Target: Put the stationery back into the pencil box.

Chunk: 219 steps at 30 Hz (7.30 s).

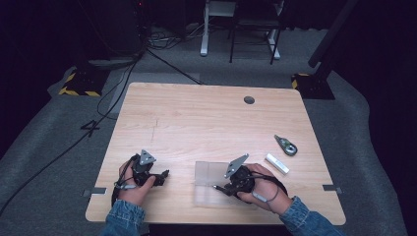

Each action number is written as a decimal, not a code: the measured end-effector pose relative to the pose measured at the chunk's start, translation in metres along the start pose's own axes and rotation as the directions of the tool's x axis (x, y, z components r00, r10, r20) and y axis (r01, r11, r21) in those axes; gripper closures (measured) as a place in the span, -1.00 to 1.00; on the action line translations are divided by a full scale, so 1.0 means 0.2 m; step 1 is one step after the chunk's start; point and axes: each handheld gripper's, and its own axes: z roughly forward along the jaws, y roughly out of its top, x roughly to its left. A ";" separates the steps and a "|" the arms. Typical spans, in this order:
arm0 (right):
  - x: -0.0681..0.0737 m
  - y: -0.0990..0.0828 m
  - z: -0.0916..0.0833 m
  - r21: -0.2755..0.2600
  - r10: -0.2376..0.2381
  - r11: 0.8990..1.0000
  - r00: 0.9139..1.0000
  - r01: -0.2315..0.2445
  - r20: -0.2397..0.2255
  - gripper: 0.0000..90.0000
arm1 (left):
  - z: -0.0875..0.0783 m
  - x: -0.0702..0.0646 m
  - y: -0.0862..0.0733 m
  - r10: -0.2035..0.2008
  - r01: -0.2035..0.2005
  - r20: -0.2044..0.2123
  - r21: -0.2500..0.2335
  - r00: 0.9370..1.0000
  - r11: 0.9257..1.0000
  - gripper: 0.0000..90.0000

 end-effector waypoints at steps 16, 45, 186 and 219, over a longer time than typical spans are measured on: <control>0.03 -0.07 0.02 0.142 -0.027 0.989 1.000 0.028 -0.006 0.97 | 0.00 0.00 0.00 -0.002 0.002 0.002 0.000 1.000 1.000 -0.67; 0.00 -0.07 -0.03 0.014 -0.056 0.998 0.998 0.055 0.034 0.17 | 0.00 0.00 0.00 0.000 0.000 0.000 0.000 1.000 1.000 -0.67; -0.94 -0.52 -0.52 -0.237 0.550 0.835 0.746 -0.497 0.376 0.14 | 0.00 0.00 0.00 -0.002 0.002 0.002 0.000 1.000 1.000 -0.67; -0.40 -0.16 -0.63 -0.249 0.340 0.927 0.908 -0.280 0.246 0.14 | 0.00 0.00 0.00 -0.002 0.002 0.002 0.000 1.000 1.000 -0.67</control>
